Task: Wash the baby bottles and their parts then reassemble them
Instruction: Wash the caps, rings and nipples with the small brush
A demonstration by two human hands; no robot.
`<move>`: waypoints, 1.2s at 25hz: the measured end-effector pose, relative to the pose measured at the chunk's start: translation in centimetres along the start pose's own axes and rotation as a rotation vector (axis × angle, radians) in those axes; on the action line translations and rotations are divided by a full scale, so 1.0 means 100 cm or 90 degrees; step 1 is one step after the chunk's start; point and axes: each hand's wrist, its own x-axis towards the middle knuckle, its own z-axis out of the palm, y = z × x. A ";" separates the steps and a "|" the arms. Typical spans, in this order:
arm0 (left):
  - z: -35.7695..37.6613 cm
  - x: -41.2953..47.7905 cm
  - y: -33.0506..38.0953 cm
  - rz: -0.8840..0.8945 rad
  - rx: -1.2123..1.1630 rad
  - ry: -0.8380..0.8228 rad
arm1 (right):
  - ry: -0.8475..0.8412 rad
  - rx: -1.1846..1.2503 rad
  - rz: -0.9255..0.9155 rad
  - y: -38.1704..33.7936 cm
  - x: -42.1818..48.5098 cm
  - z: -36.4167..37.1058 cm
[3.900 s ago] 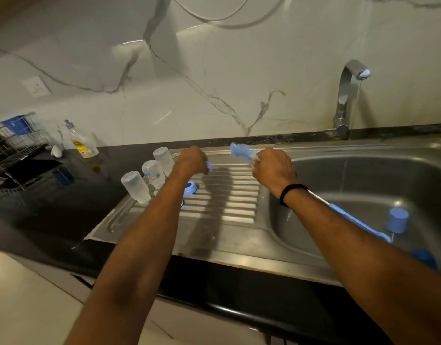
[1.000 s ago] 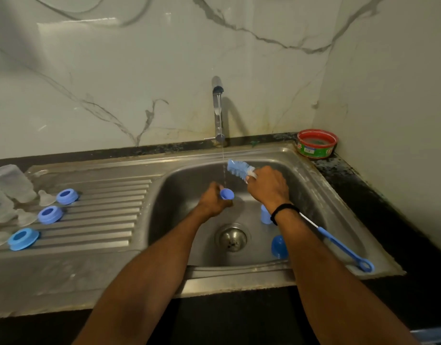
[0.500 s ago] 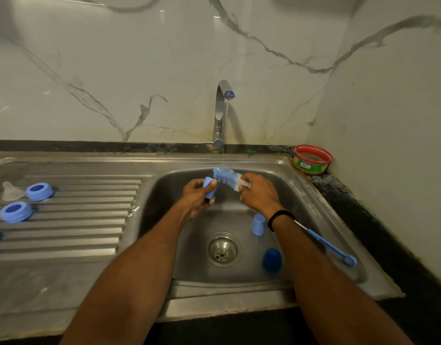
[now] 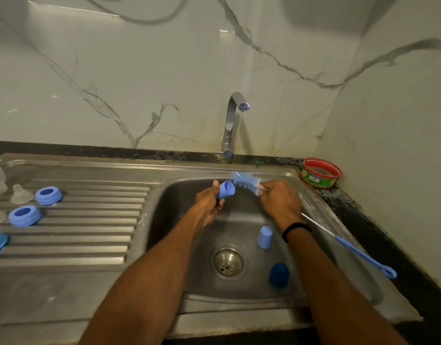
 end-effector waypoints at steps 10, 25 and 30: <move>0.009 -0.009 0.008 -0.006 0.007 -0.051 | -0.096 -0.079 -0.053 -0.011 -0.002 0.007; 0.023 -0.014 0.017 0.014 -0.033 -0.025 | -0.109 0.038 0.058 -0.015 0.002 0.020; 0.015 -0.015 0.022 -0.009 -0.098 -0.050 | -0.126 0.090 0.029 -0.023 -0.002 0.025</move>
